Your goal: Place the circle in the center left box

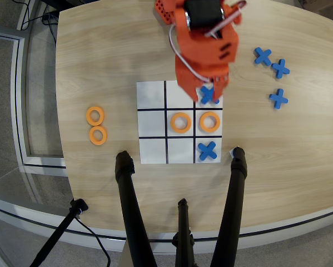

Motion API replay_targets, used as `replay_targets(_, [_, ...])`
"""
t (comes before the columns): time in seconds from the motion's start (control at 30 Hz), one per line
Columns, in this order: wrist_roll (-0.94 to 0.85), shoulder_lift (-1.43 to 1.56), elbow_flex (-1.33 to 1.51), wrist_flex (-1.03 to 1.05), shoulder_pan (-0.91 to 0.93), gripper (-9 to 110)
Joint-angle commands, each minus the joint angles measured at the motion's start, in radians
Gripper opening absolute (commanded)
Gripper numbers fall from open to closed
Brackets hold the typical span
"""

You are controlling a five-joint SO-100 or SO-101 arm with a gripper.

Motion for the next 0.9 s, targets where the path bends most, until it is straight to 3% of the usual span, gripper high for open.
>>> replay_targets(0.0, [-0.015,0.272,0.222,0.015,0.023,13])
replay_targets(0.23, [-0.058,0.604,0.445,0.19,0.029,12])
replay_targets(0.4, [-0.069,0.767,0.54,0.288,0.026,0])
replay_targets(0.5, [-0.072,0.807,0.546,0.347,0.025,0])
replay_targets(0.87, [-0.077,0.808,0.676,0.25,0.075,0])
